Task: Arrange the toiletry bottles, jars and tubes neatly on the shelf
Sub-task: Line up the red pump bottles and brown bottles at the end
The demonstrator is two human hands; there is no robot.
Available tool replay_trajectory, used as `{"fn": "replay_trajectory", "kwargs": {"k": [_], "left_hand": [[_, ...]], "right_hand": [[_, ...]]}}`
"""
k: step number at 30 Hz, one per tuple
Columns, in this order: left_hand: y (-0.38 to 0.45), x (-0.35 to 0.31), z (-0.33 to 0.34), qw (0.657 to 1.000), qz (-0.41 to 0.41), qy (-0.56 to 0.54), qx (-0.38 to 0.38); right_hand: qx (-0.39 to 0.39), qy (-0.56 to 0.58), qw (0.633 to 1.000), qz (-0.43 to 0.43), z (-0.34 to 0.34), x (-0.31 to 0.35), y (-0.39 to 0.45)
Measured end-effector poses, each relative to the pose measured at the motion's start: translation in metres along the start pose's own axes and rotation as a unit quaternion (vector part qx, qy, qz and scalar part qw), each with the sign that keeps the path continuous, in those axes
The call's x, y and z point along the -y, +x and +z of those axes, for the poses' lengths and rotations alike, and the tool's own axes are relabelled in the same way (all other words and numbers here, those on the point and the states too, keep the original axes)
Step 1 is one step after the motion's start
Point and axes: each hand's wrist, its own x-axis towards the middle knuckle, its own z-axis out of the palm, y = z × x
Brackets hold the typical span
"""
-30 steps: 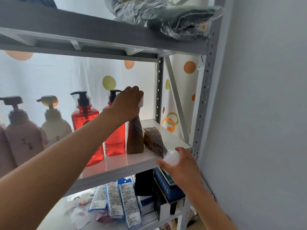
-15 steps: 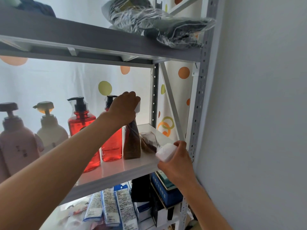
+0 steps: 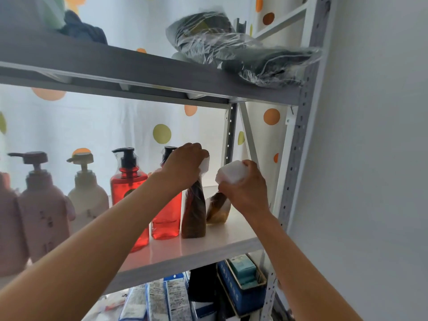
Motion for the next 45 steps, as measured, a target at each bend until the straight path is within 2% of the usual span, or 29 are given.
{"fn": "replay_trajectory", "kwargs": {"k": [8, 11, 21, 24, 31, 35, 38, 40, 43, 45], "left_hand": [[0.001, 0.004, 0.003, 0.999, 0.003, -0.035, -0.006], [0.003, 0.000, 0.009, 0.999, 0.002, -0.022, -0.027], [0.012, -0.025, 0.024, 0.993, -0.064, 0.059, -0.082], [0.013, -0.028, 0.028, 0.992, -0.073, 0.053, -0.086], [0.000, -0.004, 0.008, 0.997, -0.030, -0.064, -0.018], [-0.010, 0.021, -0.025, 0.996, 0.069, 0.043, -0.040], [-0.014, 0.044, -0.059, 0.993, 0.062, 0.079, -0.054], [-0.020, 0.058, -0.080, 0.996, -0.009, 0.085, -0.023], [-0.030, 0.075, -0.094, 0.988, -0.115, 0.085, 0.060], [-0.038, 0.084, -0.096, 0.976, -0.164, 0.084, 0.119]], "right_hand": [[-0.017, -0.002, 1.000, 0.008, 0.011, 0.007, 0.045], [-0.025, -0.011, 1.000, 0.007, 0.018, 0.004, 0.052], [-0.055, 0.059, 0.997, 0.016, 0.044, -0.010, 0.058], [-0.052, 0.051, 0.997, 0.009, 0.046, -0.014, 0.060], [-0.021, -0.043, 0.999, -0.018, 0.034, -0.017, 0.063], [-0.063, -0.125, 0.988, -0.069, 0.034, -0.005, 0.063], [-0.118, -0.109, 0.976, -0.145, 0.037, 0.018, 0.065], [-0.086, -0.060, 0.976, -0.190, 0.038, 0.040, 0.067], [0.071, -0.014, 0.969, -0.236, 0.042, 0.074, 0.071], [0.171, -0.043, 0.952, -0.252, 0.049, 0.093, 0.078]]}}
